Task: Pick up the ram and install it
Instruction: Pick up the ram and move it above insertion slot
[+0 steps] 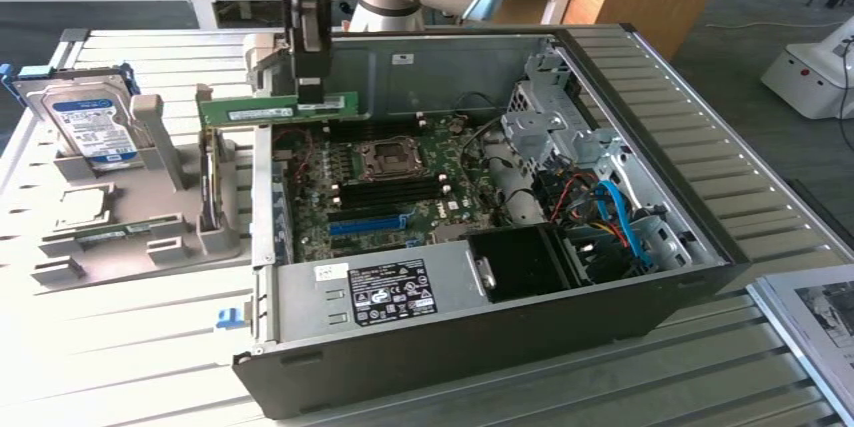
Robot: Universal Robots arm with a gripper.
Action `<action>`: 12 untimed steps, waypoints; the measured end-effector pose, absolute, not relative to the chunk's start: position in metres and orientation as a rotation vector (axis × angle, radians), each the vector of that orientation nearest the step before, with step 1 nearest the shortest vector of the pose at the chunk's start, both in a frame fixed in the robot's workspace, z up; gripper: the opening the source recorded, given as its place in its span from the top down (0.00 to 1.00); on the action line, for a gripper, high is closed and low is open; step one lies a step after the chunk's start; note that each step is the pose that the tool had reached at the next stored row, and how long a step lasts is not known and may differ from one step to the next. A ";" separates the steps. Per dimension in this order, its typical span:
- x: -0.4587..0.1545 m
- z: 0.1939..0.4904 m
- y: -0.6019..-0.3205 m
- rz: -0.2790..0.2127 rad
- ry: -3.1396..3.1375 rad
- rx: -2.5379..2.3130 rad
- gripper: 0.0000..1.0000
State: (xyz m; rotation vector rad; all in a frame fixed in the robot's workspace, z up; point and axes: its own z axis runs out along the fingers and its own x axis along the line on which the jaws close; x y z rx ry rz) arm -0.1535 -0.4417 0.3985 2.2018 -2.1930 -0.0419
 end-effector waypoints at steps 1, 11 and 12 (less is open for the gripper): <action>-0.151 0.399 -0.442 -0.042 -2.193 2.202 0.88; -0.102 0.399 -0.442 -0.042 -2.193 2.202 0.88; -0.099 0.399 -0.442 -0.042 -2.193 2.202 0.88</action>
